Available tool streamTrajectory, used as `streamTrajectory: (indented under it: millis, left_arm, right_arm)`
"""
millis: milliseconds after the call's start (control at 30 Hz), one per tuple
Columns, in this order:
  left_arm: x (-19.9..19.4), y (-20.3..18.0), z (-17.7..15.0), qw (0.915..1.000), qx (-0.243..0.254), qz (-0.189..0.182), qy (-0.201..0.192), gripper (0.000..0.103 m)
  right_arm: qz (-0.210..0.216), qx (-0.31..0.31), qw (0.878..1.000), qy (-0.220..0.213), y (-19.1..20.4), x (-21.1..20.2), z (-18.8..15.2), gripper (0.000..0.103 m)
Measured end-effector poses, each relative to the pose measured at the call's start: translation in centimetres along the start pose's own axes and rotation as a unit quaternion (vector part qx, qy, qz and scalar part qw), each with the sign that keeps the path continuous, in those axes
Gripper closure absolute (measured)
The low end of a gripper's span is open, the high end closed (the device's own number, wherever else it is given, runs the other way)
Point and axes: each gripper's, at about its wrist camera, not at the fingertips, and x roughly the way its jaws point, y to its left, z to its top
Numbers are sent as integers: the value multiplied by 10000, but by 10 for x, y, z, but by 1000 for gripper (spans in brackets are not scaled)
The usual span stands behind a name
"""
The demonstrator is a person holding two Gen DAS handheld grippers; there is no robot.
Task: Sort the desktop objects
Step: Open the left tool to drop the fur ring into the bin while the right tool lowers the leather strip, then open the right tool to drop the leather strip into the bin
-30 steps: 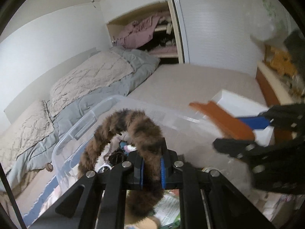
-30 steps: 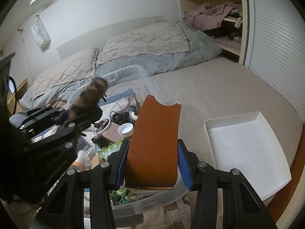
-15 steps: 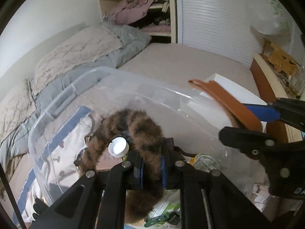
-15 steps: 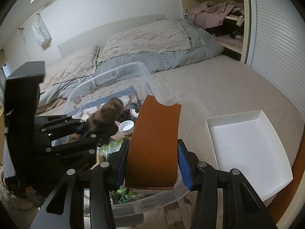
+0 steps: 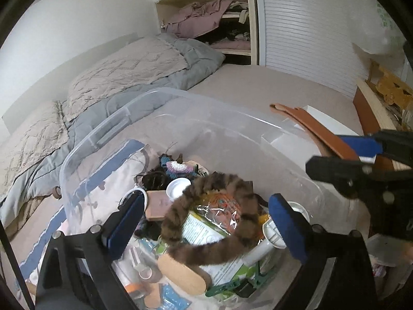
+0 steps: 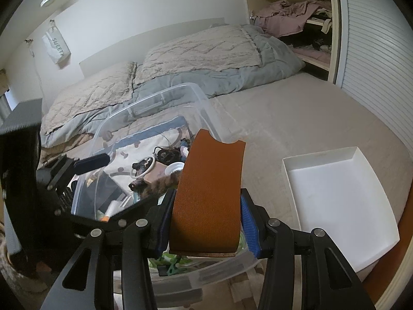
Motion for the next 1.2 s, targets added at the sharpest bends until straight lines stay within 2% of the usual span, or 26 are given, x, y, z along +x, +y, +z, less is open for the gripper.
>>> streamTrajectory:
  millis: [433, 567, 667, 767, 933, 1067, 1200]
  left_arm:
    - [-37, 4, -34, 9993, -315, -99, -158, 5]
    - [-59, 15, -47, 9990, -402, 88, -198, 5]
    - [-76, 27, -57, 9974, -638, 179, -288, 5]
    - [-93, 38, -70, 9940, -885, 433, -469, 5]
    - [-109, 51, -95, 9883, -1292, 509, -635, 5]
    - [-118, 59, -117, 9827, -1605, 511, -767, 5]
    - [-120, 60, -124, 9822, -1575, 675, -770, 5]
  right_arm:
    - [91, -24, 9999, -40, 17, -7, 3, 55]
    - [86, -40, 10000, 17, 24, -4, 5, 55]
    - [117, 5, 9998, 141, 27, 7, 8, 55]
    - [75, 7, 9995, 294, 31, 19, 9, 55]
    - [-62, -142, 9984, 538, 40, 38, 11, 55]
    - [75, -232, 9969, 749, 54, 49, 10, 55]
    - [211, -478, 9944, 920, 77, 59, 10, 55]
